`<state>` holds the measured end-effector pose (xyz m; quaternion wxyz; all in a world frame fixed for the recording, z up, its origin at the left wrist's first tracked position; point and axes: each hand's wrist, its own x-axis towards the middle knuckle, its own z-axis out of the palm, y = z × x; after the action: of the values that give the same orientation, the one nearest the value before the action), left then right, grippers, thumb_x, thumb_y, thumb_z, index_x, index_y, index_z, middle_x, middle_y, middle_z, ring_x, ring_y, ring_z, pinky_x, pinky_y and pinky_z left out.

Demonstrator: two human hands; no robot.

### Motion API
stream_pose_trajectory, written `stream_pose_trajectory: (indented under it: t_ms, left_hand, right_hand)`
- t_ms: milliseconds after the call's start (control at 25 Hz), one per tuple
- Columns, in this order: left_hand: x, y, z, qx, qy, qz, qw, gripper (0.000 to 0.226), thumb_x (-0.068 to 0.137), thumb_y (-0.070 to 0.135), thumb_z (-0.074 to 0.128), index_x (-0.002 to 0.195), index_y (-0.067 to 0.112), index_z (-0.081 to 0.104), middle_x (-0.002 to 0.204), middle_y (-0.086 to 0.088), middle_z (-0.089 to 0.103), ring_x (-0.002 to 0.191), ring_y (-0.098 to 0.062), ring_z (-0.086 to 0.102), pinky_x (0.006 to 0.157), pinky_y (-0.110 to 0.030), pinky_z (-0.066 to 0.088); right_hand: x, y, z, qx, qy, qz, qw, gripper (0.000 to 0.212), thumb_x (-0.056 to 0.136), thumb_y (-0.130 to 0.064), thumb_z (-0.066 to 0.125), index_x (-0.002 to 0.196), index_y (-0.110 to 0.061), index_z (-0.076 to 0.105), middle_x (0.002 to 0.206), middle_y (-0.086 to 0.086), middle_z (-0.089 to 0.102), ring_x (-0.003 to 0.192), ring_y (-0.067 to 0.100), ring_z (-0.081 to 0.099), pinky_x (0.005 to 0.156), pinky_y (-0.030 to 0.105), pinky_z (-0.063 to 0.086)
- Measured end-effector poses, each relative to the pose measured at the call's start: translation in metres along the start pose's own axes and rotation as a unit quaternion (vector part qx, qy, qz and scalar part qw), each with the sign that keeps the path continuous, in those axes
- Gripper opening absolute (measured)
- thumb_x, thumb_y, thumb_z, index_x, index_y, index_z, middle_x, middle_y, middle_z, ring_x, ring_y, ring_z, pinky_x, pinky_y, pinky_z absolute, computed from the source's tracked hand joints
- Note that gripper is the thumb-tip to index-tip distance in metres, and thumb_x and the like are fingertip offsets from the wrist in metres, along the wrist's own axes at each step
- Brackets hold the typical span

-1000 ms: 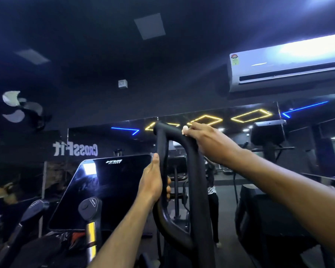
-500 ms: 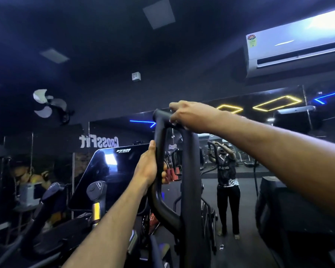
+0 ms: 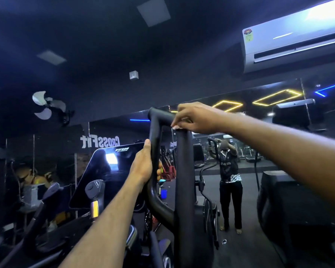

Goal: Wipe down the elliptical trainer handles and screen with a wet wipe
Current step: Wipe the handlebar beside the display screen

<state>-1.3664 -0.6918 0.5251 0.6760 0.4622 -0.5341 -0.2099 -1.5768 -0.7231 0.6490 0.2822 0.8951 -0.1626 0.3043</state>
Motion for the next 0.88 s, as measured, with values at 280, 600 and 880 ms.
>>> stream_pose_trajectory:
  t_ms: [280, 600, 880]
  left_hand:
    - [-0.001, 0.000, -0.001, 0.008, 0.001, 0.000, 1.000, 0.061, 0.107, 0.064, 0.030, 0.094, 0.013, 0.060, 0.062, -0.007, 0.061, 0.048, -0.021, 0.052, 0.056, -0.035, 0.049]
    - [0.001, -0.003, -0.001, -0.014, -0.005, -0.001, 1.000, 0.064, 0.107, 0.065, 0.029, 0.100, 0.010, 0.061, 0.059, -0.006, 0.057, 0.045, -0.021, 0.048, 0.050, -0.032, 0.045]
    - [-0.007, 0.002, 0.002, -0.006, 0.003, 0.004, 1.000, 0.063, 0.108, 0.063, 0.027, 0.098, 0.010, 0.060, 0.061, -0.007, 0.056, 0.044, -0.019, 0.050, 0.045, -0.029, 0.046]
  right_hand:
    - [-0.061, -0.023, 0.087, 0.402, 0.292, 0.209, 0.842, 0.030, 0.101, -0.010, 0.059, 0.124, -0.026, 0.070, 0.086, 0.002, 0.071, 0.071, 0.026, 0.067, 0.061, 0.038, 0.060]
    - [0.004, -0.019, 0.006, -0.079, -0.034, 0.020, 0.996, 0.017, 0.098, -0.019, 0.056, 0.110, -0.015, 0.068, 0.110, 0.008, 0.068, 0.100, 0.028, 0.064, 0.080, 0.035, 0.047]
    - [0.045, -0.085, -0.009, -0.321, -0.260, 0.006, 0.911, 0.014, 0.090, -0.016, 0.067, 0.103, -0.013, 0.068, 0.101, 0.003, 0.064, 0.094, 0.028, 0.064, 0.072, 0.034, 0.046]
